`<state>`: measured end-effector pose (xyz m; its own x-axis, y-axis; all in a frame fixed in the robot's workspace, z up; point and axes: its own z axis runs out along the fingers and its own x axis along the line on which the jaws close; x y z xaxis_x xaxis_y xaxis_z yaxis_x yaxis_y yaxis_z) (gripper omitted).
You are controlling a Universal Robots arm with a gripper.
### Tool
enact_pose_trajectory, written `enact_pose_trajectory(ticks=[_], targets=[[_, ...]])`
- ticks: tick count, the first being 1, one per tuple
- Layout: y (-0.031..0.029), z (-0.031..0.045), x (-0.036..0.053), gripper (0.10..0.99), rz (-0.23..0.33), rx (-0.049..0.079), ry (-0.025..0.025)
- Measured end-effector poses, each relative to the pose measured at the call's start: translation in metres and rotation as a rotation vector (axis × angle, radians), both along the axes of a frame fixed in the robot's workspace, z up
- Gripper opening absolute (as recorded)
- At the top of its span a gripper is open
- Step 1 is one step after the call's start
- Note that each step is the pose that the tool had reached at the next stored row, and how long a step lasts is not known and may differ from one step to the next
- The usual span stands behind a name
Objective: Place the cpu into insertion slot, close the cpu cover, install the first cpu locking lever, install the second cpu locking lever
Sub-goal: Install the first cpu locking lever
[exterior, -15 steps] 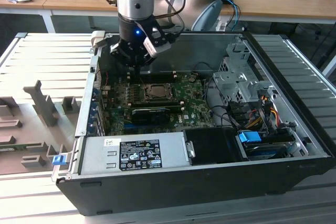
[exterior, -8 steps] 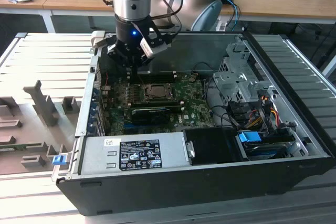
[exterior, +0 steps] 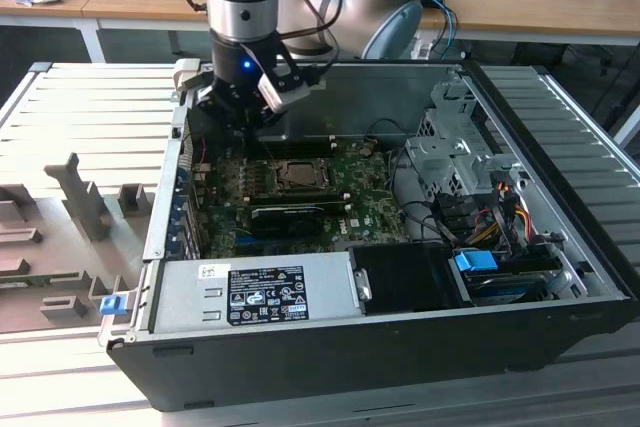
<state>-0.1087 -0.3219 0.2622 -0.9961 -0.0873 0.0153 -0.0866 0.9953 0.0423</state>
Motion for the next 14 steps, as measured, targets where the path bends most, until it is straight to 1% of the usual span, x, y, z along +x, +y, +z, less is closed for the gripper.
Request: enact_pose_trajectory(ticks=[3, 8, 11, 13, 14], targets=[[0.0003, -0.0006, -0.0022, 0.106, 0.0, 0.0, 0.0001], [0.0028, -0.0019, -0.0041, 0.106, 0.0, 0.0, 0.0], [0.0075, -0.0021, -0.0041, 0.106, 0.001, 0.002, 0.0], [0.0116, -0.0022, -0.0041, 0.106, 0.001, 0.002, 0.0], [0.0149, -0.0024, -0.0041, 0.106, 0.0, 0.002, -0.0001]])
